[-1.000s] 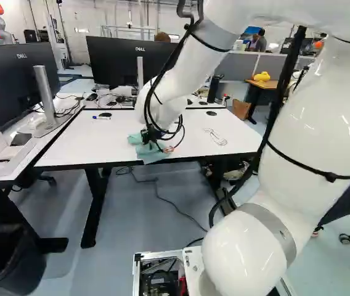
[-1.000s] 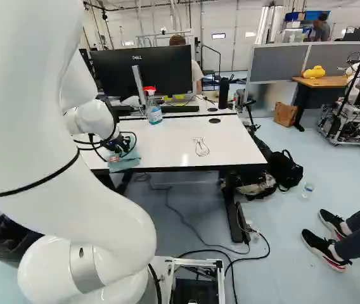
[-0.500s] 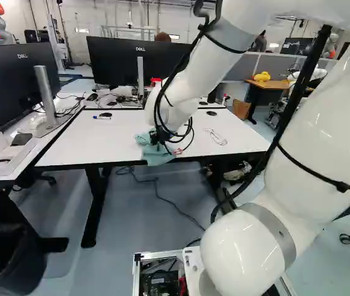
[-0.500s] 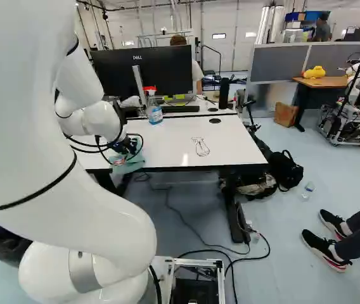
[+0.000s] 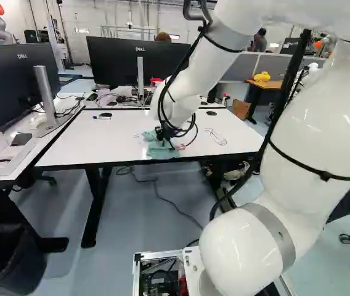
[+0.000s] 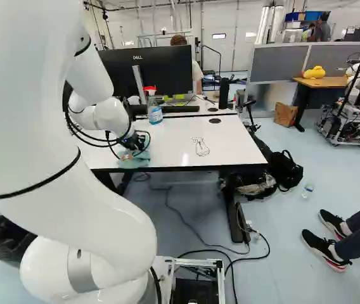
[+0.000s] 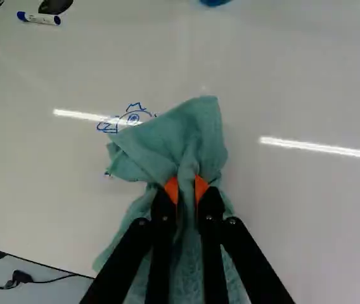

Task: Clean the table with the green towel

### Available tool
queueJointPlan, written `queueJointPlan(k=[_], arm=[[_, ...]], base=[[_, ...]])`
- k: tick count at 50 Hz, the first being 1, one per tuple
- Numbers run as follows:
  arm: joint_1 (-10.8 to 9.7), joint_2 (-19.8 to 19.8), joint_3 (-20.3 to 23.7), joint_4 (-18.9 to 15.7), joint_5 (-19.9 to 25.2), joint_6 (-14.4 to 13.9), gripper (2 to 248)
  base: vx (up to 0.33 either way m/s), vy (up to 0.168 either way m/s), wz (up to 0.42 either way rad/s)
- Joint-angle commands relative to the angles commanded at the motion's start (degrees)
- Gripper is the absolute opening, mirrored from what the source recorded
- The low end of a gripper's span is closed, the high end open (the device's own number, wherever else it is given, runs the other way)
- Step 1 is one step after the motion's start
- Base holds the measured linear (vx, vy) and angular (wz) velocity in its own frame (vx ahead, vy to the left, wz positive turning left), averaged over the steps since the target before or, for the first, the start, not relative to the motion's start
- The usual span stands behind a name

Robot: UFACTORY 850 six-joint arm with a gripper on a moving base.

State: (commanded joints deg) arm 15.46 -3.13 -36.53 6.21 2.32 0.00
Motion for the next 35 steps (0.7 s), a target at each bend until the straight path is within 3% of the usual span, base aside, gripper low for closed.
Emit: queueJointPlan(k=[35], arm=[[-0.86, -9.41, -10.51, 0.0, 0.0, 0.0, 50]], base=[[0.0, 0.0, 0.0]])
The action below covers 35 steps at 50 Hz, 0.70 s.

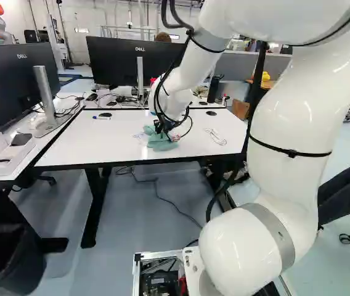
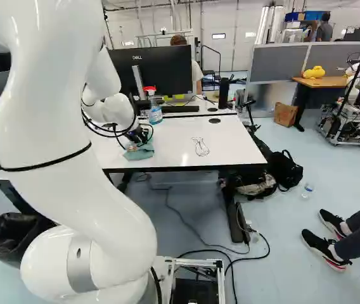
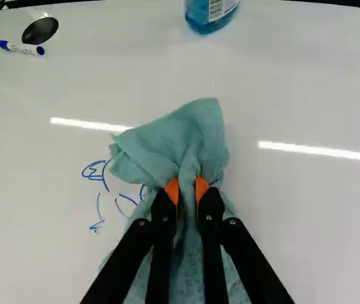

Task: Clean the table with the green towel

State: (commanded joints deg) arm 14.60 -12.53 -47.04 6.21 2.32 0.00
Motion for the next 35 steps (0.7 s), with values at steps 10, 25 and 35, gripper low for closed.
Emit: queueJointPlan(k=[10, 25, 35], arm=[[0.89, -2.21, -2.62, 0.0, 0.0, 0.0, 50], [3.03, -4.92, -5.9, 0.0, 0.0, 0.0, 50], [4.76, -5.61, -6.76, 0.0, 0.0, 0.0, 50]], base=[[0.0, 0.0, 0.0], [0.0, 0.0, 0.0], [0.0, 0.0, 0.0]])
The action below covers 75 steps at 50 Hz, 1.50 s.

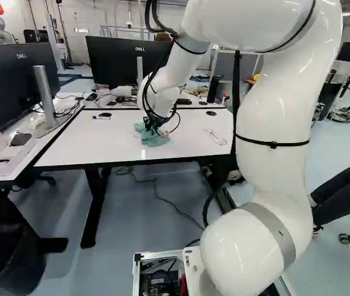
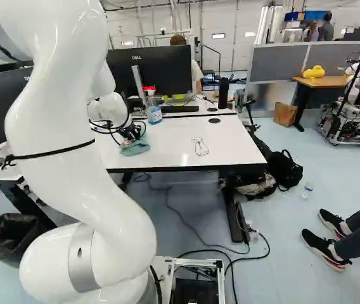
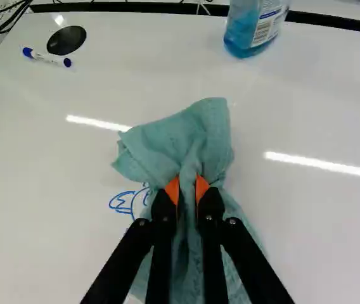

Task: Clean the table with the green towel

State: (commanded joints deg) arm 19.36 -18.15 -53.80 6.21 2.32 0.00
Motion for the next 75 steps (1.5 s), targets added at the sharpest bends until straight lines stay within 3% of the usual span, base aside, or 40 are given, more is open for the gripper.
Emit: queueJointPlan(k=[26, 45, 59, 75], arm=[[4.58, 1.68, 2.04, 0.0, 0.0, 0.0, 50], [6.11, 5.93, 7.12, 0.0, 0.0, 0.0, 50], [6.2, 9.56, 11.29, 0.0, 0.0, 0.0, 50], [4.0, 12.59, 14.67, 0.0, 0.0, 0.0, 50]], base=[[0.0, 0.0, 0.0], [0.0, 0.0, 0.0], [0.0, 0.0, 0.0], [0.0, 0.0, 0.0]])
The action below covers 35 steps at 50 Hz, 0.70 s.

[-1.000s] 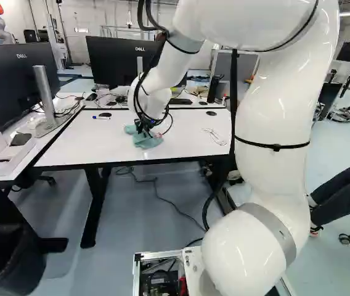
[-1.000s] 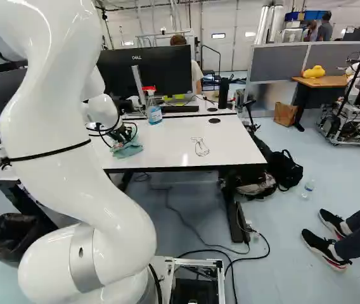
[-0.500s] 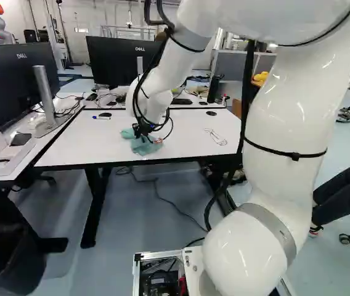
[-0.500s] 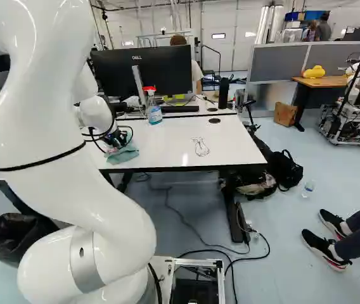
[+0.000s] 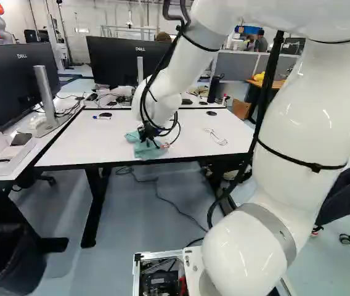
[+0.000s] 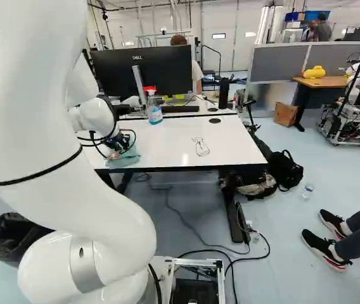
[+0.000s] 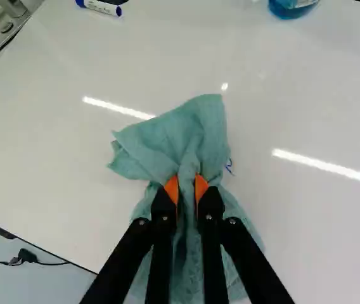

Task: Clean the table with the green towel

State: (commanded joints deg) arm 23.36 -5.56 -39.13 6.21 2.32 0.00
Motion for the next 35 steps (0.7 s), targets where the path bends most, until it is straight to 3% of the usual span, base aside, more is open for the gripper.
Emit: queueJointPlan(k=[16, 35], arm=[[-3.4, 0.42, 0.46, 0.0, 0.0, 0.0, 50], [-6.25, -2.93, -3.24, 0.0, 0.0, 0.0, 50]], base=[[0.0, 0.0, 0.0], [0.0, 0.0, 0.0]])
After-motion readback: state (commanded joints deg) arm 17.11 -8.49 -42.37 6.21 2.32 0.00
